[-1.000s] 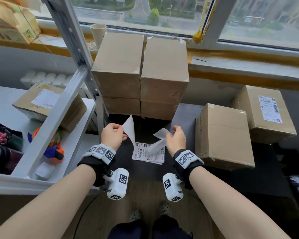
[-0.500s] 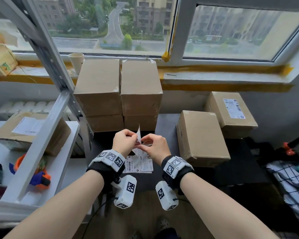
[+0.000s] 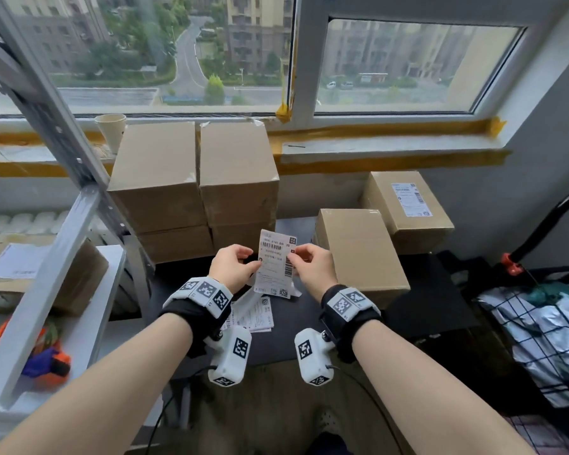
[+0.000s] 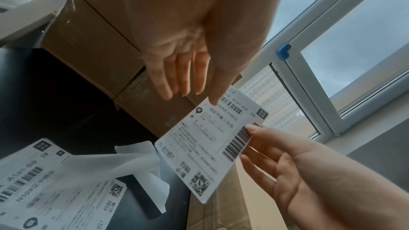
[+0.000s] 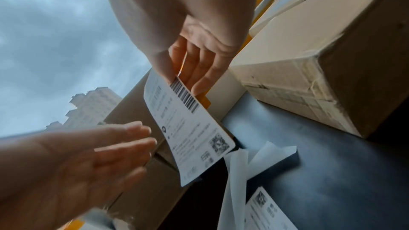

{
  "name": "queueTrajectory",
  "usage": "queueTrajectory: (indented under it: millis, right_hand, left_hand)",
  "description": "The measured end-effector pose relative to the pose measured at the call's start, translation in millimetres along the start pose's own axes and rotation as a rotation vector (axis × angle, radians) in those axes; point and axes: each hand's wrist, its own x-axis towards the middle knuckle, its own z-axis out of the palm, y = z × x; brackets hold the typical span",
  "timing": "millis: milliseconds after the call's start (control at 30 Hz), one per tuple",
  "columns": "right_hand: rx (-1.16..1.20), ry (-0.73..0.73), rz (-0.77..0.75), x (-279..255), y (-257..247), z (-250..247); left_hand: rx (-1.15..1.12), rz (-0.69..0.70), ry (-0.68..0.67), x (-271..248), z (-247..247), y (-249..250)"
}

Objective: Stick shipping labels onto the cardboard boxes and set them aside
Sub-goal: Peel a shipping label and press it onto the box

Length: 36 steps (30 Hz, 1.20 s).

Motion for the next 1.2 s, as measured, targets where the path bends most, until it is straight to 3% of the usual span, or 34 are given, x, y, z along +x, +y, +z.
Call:
queueTrajectory:
  millis: [100, 333, 533, 667, 967, 1200]
  right_hand:
    - [0.077, -0.037, 0.033, 11, 2, -18]
    - [0.119, -0.038, 0.058, 39, 7, -73]
    - [0.004, -0.012, 0.064, 63, 24, -121]
    - [0.023, -0.016, 0.141, 78, 42, -146]
    - [-0.019, -0.006, 0.238, 108, 79, -163]
    - [-0.231, 0.013, 0.212, 119, 88, -172]
  left_hand:
    - [0.017, -0.037, -0.1, 5, 12, 11]
    - [-0.066, -0.008, -0.073, 23, 55, 46]
    - [-0.147, -0.022, -0.114, 39, 100, 77]
    - [-0.2, -0.056, -0.135, 45, 129, 89]
    - [-0.258, -0.224, -0.01, 53, 175, 93]
    - [-0.146, -0.276, 0.05, 62, 194, 93]
